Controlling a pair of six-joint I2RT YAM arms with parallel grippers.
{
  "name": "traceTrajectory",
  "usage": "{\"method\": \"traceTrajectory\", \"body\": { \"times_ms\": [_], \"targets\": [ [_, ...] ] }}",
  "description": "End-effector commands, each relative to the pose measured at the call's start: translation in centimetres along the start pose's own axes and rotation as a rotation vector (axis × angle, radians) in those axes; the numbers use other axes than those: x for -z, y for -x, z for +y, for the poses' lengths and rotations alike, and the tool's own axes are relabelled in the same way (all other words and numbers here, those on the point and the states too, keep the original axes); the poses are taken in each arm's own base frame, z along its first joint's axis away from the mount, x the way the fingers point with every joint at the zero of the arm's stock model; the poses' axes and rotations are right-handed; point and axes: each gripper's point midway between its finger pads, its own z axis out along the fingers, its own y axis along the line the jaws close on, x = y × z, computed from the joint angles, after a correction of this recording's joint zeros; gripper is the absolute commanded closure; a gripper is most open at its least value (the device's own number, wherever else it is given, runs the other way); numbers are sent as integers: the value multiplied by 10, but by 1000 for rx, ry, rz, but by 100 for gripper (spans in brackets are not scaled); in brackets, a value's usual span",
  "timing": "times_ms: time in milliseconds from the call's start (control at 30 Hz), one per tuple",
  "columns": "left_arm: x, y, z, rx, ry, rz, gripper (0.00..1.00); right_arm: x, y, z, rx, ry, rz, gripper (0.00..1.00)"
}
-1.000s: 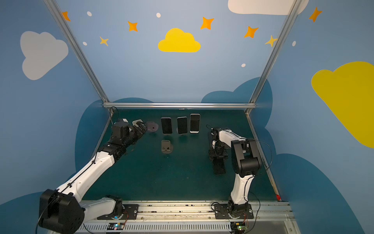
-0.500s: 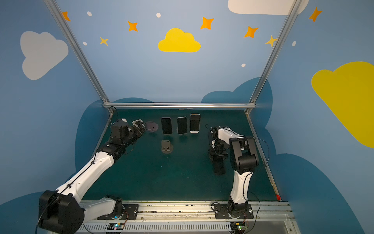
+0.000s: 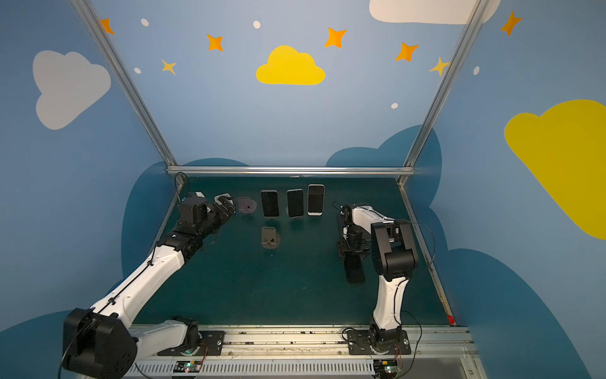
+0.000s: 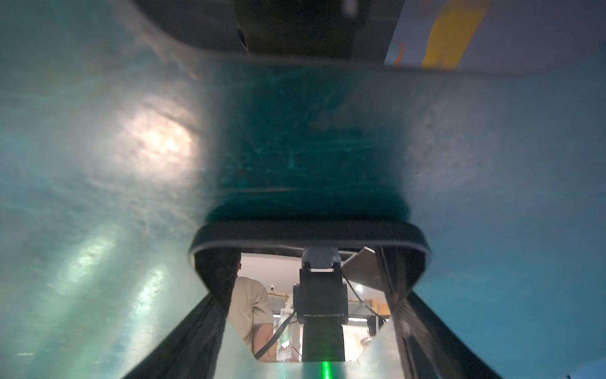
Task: Remove the phone from the phone stand
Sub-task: 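Lower the black phone flat onto the table nearer the robot than the flat phones, then open the right gripper and lift it away from the placed phone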
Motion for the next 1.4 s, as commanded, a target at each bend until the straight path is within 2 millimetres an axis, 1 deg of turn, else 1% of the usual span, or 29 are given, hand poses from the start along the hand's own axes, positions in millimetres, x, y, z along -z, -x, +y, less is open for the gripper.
{"method": "traceTrajectory", "body": {
  "times_ms": [0,133,267,400,500,633,700,767,900,967,1000,1067,1133,1167,1233,1300,1367],
  "targets": [
    [6,13,-12,-8,-27,-36,0,0,14,-8,-23,-63,-50,21],
    [8,13,-15,-3,-39,-34,0,31,22,-2,-32,-35,-152,19],
    [8,13,-15,-3,-43,-29,0,72,29,-1,-51,-30,-270,14],
    [9,12,-18,-23,-49,-29,0,109,31,2,-56,-26,-379,13],
    [11,14,-20,-30,-52,-34,0,141,30,4,-53,-26,-465,12],
    [19,16,-29,-30,-85,-34,0,188,29,18,-67,53,-617,12],
    [23,17,-34,-35,-104,-40,0,209,23,25,-72,95,-693,12],
    [27,18,-36,-64,-101,-56,0,225,13,30,-67,117,-775,12],
    [34,24,-38,-108,-90,-89,0,244,-5,43,-4,191,-946,12],
    [37,27,-40,-133,-94,-104,0,255,-13,50,56,237,-1081,12],
    [38,28,-40,-147,-93,-111,0,259,-16,50,70,251,-1148,12],
    [41,29,-41,-184,-81,-134,0,272,-22,45,11,296,-1322,12],
    [41,28,-40,-195,-73,-142,0,279,-30,39,-39,335,-1433,12],
    [39,26,-41,-188,-80,-137,0,281,-33,37,-56,352,-1470,12],
    [34,16,-44,-229,-80,-117,0,276,-36,38,-63,380,-1489,11],
    [27,4,-38,-250,-45,-82,0,267,-35,40,-64,388,-1473,12],
    [20,-15,-24,-254,-3,15,0,258,-33,39,-82,387,-1456,11]
  ]
}}
